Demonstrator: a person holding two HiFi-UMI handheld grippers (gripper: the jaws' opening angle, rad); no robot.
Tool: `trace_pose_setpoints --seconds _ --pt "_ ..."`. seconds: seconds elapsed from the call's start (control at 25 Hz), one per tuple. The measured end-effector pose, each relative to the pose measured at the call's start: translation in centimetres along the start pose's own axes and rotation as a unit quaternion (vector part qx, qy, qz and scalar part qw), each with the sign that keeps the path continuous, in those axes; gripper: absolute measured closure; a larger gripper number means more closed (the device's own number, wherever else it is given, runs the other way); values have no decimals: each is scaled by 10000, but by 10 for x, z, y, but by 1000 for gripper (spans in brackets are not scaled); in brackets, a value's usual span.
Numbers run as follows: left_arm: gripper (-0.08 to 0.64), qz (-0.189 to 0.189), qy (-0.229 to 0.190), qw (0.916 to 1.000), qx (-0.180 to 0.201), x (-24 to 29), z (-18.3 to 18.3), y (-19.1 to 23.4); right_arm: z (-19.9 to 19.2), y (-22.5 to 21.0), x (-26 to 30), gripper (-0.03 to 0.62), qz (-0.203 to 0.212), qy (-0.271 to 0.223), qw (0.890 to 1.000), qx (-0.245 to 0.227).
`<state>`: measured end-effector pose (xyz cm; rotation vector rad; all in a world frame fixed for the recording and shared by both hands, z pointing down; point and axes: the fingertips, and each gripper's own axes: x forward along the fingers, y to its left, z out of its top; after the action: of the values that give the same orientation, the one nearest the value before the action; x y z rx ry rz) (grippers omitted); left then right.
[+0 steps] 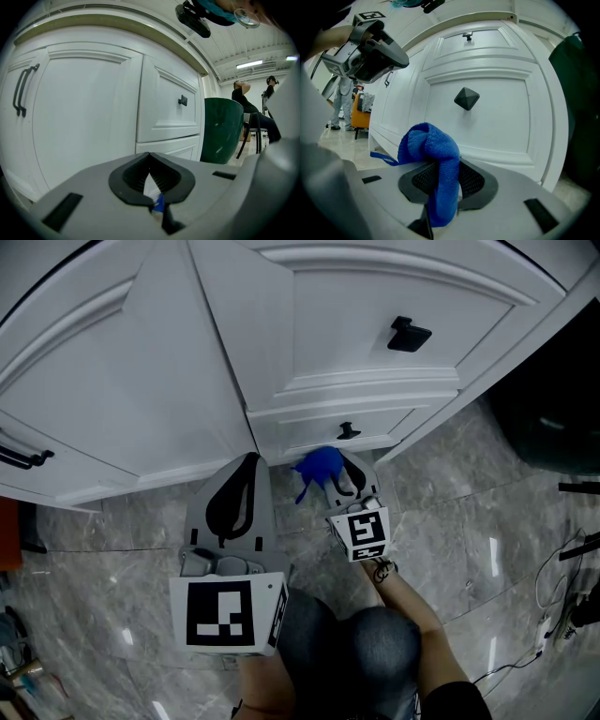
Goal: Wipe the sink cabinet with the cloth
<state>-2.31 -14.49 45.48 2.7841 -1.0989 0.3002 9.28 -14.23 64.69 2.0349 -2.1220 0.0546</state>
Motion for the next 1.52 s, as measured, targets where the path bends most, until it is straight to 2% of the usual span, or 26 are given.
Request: trace_pose_setpoints --seconds 0.8,1.12,1.52 --pt "560 -50 67 10000 34 10 -4 -7 -7 -22 -7 479 -219 79 9996 -163" --pt "560 -83 115 9999 72 14 -6 -11 -19 -53 -17 477 -665 205 9975 81" --pt "560 -72 129 9998 117 15 -7 -13 -27 -74 -25 479 -959 298 9949 11"
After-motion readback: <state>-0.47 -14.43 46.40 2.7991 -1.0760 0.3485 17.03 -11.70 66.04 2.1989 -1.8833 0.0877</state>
